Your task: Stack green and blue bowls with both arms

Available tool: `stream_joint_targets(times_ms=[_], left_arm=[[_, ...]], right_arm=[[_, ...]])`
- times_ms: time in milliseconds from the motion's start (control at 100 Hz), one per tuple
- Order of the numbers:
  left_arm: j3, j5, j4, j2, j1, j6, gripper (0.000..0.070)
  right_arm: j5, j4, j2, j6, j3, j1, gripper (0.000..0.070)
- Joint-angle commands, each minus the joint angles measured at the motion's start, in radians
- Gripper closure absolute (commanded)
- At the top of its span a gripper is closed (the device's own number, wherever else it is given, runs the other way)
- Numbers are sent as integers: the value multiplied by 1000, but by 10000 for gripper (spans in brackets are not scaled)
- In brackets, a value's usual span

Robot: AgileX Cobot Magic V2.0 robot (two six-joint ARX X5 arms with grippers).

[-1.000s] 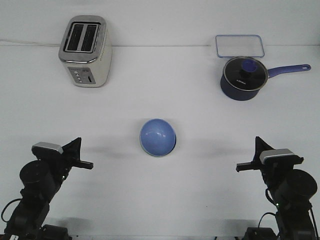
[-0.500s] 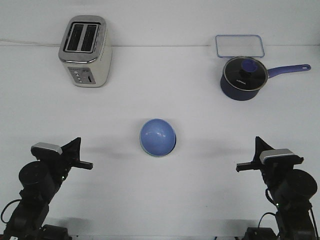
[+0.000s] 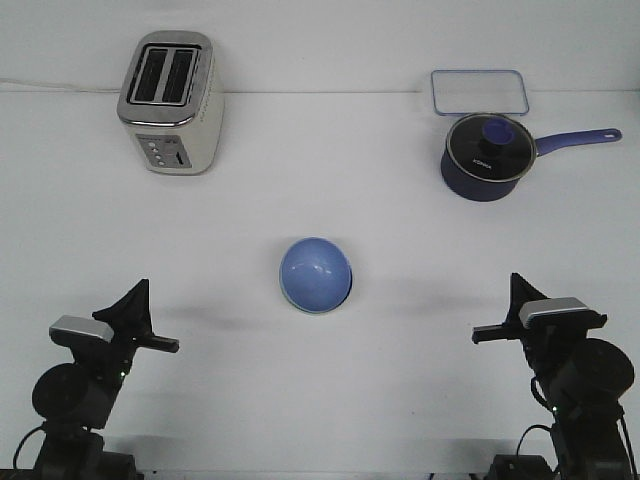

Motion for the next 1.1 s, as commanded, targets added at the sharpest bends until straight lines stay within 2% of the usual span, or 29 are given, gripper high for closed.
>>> stream_joint_targets(times_ms=[0, 440, 1090], left_arm=[[-43, 0, 23, -43, 10, 9, 690], [-240, 0, 6, -332, 42, 9, 690], [-295, 1, 41, -331, 48, 5, 690]], right_arm=[[3, 10, 4, -5, 10, 1, 700], [3, 10, 4, -5, 10, 1, 700], [3, 48, 4, -5, 10, 1, 700]])
